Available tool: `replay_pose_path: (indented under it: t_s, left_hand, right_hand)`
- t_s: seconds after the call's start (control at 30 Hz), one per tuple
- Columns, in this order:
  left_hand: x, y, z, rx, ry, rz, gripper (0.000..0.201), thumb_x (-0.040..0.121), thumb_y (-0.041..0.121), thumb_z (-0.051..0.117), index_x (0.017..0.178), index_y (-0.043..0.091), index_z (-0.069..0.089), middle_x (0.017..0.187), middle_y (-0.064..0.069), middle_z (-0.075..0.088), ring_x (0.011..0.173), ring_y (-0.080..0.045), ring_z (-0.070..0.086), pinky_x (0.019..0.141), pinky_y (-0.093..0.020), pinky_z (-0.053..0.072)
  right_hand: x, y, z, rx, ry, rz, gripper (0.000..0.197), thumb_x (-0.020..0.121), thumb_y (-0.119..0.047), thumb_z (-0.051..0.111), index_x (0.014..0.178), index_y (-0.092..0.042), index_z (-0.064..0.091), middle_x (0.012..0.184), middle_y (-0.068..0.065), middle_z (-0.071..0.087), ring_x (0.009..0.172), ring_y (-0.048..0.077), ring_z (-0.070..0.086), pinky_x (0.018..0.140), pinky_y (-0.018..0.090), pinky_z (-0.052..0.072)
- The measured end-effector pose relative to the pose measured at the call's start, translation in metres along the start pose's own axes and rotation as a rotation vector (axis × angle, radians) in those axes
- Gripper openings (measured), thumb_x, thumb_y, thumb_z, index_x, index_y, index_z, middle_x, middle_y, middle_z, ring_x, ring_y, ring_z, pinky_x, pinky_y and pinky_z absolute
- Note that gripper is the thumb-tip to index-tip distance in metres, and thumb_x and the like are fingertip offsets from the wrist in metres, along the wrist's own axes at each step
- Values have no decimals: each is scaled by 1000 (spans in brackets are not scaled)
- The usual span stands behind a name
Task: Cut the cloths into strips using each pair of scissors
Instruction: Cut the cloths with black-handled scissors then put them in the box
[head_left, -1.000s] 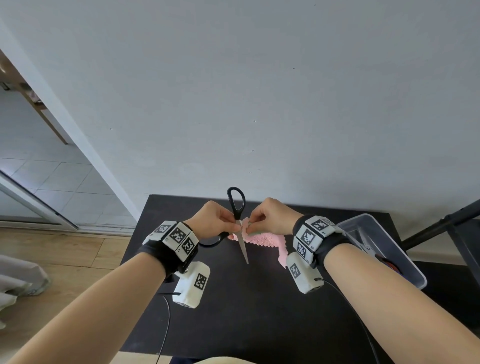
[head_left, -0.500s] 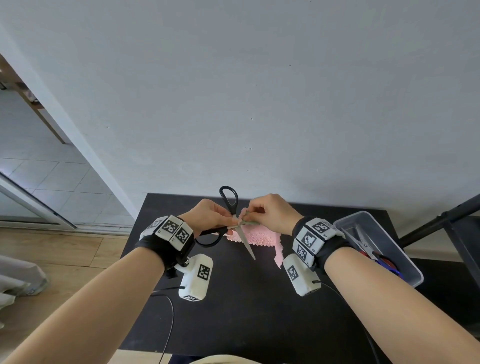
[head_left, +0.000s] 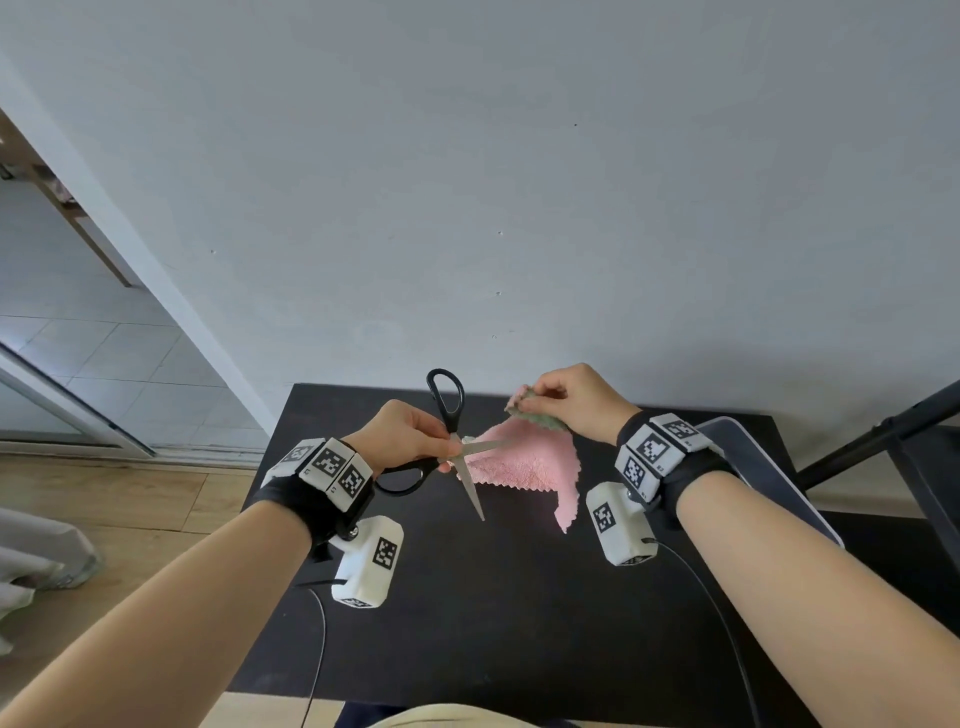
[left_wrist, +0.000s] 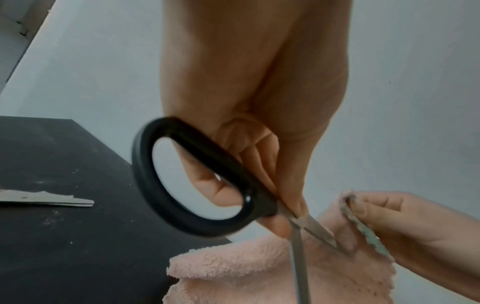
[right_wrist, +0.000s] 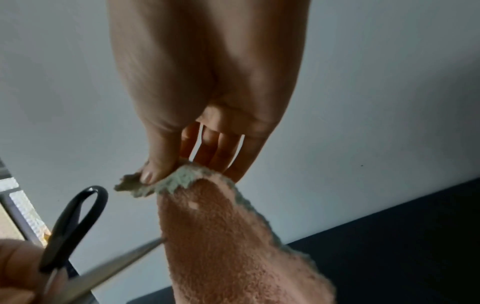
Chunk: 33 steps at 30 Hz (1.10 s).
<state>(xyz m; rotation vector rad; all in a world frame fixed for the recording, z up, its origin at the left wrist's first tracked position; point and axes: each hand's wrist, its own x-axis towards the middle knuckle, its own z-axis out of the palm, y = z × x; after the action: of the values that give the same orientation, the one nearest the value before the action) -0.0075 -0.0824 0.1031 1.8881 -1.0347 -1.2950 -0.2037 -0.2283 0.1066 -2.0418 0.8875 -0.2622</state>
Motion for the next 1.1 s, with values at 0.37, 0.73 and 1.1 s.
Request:
replay_pose_path:
  t_s: [0.37, 0.73, 1.1]
  left_hand:
    - [3, 22, 10, 101, 12, 122, 9, 76, 5, 76, 83, -1, 76, 69, -8, 69, 55, -3, 57, 59, -9, 47]
    - [0, 21, 11, 171, -23, 169, 9, 79, 7, 73, 81, -2, 73, 58, 0, 69, 57, -7, 63, 64, -10, 50]
    - [5, 23, 18, 185, -35, 165, 8, 81, 3, 71, 87, -2, 73, 56, 6, 68, 53, -3, 64, 60, -9, 49]
  right_hand:
    - [-2, -33, 28, -25, -276, 38, 14, 73, -29, 81, 78, -17, 77, 68, -5, 69, 59, 0, 50, 60, 15, 38]
    - [-8, -24, 19, -192, -268, 29, 19, 81, -27, 74, 92, -12, 76, 68, -14, 62, 63, 1, 53, 61, 16, 40]
    - [-13, -7, 7, -172, -252, 75, 17, 84, -28, 71, 90, -13, 76, 61, -19, 58, 50, -10, 51, 50, 6, 35]
